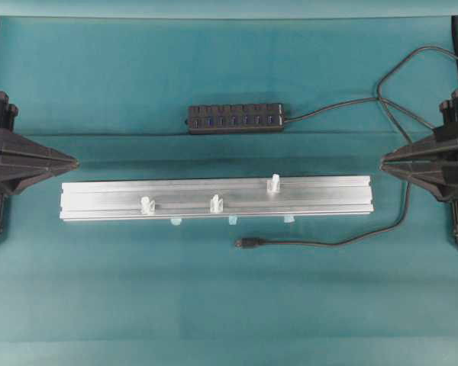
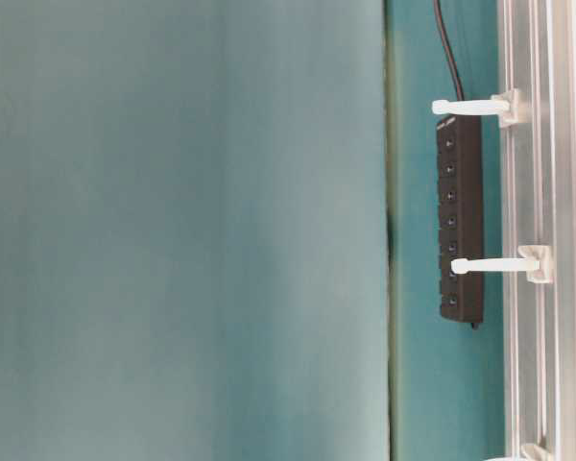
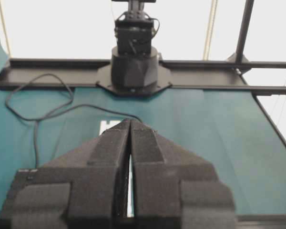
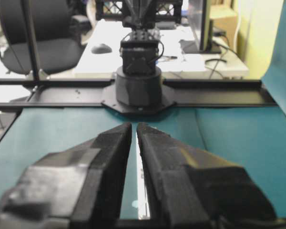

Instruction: Pass the USB cable through three rings with both arms.

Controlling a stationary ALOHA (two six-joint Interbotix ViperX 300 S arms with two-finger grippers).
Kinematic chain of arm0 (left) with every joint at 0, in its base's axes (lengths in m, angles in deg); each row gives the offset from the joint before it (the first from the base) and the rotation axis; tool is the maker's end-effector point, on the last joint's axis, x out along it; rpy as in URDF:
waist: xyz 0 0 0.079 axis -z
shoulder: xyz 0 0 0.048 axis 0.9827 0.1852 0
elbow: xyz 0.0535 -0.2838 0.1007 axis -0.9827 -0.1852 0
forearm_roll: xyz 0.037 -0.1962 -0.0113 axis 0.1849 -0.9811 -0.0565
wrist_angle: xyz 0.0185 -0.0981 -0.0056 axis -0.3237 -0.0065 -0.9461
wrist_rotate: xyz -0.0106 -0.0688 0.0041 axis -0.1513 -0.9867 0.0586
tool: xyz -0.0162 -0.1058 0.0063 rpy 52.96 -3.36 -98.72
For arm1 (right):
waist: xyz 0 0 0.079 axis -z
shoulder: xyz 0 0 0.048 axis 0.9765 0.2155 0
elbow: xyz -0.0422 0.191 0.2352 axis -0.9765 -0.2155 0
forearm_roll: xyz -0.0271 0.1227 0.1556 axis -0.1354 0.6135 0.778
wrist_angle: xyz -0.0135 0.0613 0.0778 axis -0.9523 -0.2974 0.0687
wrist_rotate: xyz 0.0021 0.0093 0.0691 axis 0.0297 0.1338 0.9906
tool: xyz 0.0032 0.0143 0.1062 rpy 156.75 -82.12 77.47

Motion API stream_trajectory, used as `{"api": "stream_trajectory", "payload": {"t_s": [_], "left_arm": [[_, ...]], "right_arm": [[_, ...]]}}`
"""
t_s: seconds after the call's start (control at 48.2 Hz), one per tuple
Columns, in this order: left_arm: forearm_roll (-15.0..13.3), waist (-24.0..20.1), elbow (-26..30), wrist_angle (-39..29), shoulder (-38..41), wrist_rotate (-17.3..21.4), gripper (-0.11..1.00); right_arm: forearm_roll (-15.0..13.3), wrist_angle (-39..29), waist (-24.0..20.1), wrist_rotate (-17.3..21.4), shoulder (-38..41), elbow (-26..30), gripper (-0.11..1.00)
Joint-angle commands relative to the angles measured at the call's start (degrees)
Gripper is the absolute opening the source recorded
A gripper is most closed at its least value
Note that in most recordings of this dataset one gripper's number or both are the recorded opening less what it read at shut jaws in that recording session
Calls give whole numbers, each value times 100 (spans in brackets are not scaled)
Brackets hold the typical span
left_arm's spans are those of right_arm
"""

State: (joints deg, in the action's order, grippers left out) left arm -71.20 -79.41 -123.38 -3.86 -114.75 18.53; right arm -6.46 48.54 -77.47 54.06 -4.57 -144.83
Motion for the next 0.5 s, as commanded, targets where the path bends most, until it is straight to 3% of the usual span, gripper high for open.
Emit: {"api": "stream_trajectory", "payload": {"t_s": [0.0, 0.083, 0.145, 0.27, 0.477], "left_arm": [[44, 105, 316, -62, 97, -237, 2], [62, 123, 501, -281, 167, -352, 2], [62, 132, 615, -545, 220, -387, 2], [62, 141, 826, -1239, 202, -369, 2], [70, 149, 896, -1811, 220, -360, 2]], "right_arm": [[62, 26, 35, 0, 158, 53, 0], [308, -193, 97, 132, 369, 176, 1], [413, -448, 105, 299, 589, 316, -5], [413, -940, 88, 536, 958, 606, -9], [413, -1600, 97, 615, 1354, 1002, -10]]}}
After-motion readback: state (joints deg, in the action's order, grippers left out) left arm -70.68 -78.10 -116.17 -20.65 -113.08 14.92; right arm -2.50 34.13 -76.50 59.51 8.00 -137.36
